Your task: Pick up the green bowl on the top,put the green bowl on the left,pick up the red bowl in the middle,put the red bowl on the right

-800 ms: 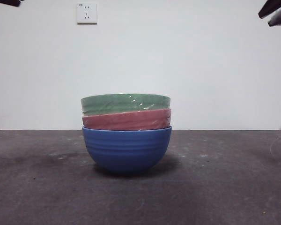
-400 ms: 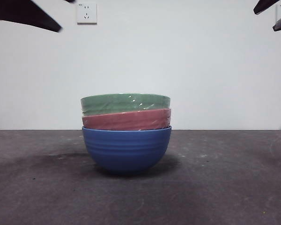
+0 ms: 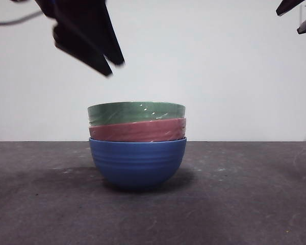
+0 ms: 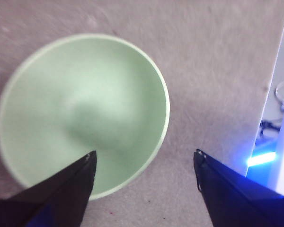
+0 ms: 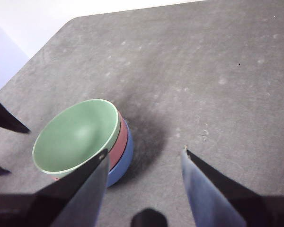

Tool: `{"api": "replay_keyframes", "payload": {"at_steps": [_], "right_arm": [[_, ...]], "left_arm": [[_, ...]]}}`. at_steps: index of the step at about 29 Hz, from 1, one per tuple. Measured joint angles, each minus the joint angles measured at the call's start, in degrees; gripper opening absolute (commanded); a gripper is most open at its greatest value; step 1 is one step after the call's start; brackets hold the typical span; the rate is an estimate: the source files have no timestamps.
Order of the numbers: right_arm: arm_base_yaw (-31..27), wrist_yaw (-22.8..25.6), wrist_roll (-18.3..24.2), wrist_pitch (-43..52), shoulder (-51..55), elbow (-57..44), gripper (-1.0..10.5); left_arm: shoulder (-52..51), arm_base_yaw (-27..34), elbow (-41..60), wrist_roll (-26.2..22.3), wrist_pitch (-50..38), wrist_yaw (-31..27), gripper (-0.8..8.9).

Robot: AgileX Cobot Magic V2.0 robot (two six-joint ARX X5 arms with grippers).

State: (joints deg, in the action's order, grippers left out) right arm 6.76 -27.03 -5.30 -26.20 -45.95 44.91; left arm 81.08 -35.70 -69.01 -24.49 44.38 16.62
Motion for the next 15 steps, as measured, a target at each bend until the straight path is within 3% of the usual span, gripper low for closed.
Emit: {"api": "replay_keyframes", "payload": {"at_steps": [12,15], "right_arm": [[0.0,0.0,0.0,-0.96,0.0,0.0,2.5],[0.0,0.0,0.0,-1.73,0.0,0.0,2.5]], "left_arm": [[7.63,-2.36,0.0,-6.05,-0.02,-1.49,3.32],[7.82,-2.49,0.0,-7.45,-0.04,-1.49,1.84]]}}
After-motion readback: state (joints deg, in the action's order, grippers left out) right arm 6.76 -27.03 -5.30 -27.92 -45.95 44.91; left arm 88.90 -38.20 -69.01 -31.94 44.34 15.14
